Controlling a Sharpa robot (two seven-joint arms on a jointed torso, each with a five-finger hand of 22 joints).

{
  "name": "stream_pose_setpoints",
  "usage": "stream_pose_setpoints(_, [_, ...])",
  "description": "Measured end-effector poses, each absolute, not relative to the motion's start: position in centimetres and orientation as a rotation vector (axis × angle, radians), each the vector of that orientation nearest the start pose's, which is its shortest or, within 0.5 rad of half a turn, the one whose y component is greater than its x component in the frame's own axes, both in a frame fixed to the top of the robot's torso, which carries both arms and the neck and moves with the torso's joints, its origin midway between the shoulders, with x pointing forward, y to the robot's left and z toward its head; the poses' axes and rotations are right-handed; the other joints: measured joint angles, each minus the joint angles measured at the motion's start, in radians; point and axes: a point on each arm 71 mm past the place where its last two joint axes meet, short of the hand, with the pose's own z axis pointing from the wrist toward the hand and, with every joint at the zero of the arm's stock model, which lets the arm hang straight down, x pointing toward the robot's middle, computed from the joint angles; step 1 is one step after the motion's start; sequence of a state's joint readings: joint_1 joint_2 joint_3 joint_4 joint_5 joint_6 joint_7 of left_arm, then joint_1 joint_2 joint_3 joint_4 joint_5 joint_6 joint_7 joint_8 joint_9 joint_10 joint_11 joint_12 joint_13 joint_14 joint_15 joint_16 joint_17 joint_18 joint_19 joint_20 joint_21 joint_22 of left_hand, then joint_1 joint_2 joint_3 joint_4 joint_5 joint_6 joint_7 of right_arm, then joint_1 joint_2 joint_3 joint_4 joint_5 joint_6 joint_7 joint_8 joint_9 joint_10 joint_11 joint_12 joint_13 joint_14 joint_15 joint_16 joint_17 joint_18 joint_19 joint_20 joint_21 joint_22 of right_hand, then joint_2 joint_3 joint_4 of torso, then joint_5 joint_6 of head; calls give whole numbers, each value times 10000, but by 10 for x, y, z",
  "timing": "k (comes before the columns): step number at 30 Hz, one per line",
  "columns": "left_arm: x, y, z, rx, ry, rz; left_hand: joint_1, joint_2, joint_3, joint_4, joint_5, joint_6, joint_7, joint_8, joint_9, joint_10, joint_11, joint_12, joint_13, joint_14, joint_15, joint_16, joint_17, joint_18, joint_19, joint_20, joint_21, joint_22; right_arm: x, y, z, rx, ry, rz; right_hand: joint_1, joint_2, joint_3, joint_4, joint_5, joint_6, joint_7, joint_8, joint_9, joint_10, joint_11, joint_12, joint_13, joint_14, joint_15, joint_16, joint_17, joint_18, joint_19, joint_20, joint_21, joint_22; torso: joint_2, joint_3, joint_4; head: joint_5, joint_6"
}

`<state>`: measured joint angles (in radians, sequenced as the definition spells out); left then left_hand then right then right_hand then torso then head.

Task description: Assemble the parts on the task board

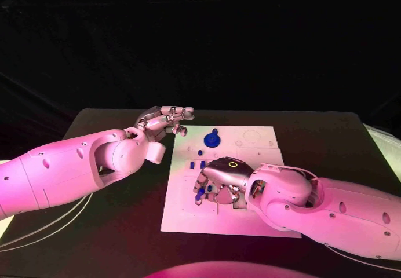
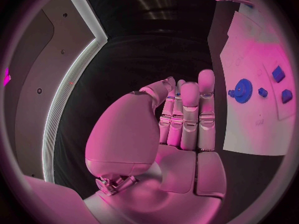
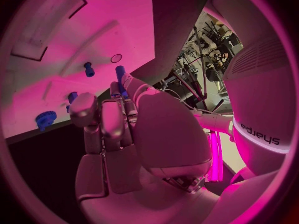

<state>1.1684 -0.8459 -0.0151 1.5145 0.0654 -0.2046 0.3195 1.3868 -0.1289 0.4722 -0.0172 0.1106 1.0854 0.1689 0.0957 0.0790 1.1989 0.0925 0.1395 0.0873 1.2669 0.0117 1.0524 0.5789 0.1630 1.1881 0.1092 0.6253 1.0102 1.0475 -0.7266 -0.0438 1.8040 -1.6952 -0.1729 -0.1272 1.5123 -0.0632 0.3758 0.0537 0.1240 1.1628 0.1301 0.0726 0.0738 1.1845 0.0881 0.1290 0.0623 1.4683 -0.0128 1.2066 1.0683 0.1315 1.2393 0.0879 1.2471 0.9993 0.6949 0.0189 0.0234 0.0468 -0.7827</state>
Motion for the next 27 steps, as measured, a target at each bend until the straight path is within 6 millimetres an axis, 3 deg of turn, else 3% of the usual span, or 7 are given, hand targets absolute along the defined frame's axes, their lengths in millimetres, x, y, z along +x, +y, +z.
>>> stream_pose_setpoints(12, [487, 207, -191, -12361, 15038, -16234, 0, 0, 0, 0, 0, 0, 0, 0, 1, 0, 0, 0, 7, 0, 0, 0, 1, 0, 0, 0, 0, 1, 372, -62, -232, -6006, 17716, 9457, -55, -76, 96, -97, -1, -1, -1, -8, -3, 0, 0, -62, 13, 0, 0, 0, 13, 0, 0, 0, 0, 0, 2, 19, -3, 37, -73])
stream_pose_setpoints(27, [487, 208, -191, -12365, 15043, -16231, 0, 0, 0, 0, 0, 0, 0, 0, 1, 0, 0, 0, 6, 0, 0, 0, 2, 0, 0, 0, 1, 2, 372, -62, -235, -6371, 17574, 8925, -108, -129, 158, -111, -7, 36, 36, -27, -24, 36, 35, -102, 11, 0, 0, 40, 34, 0, 0, 0, 2, 13, -1, 23, -1, 16, -110])
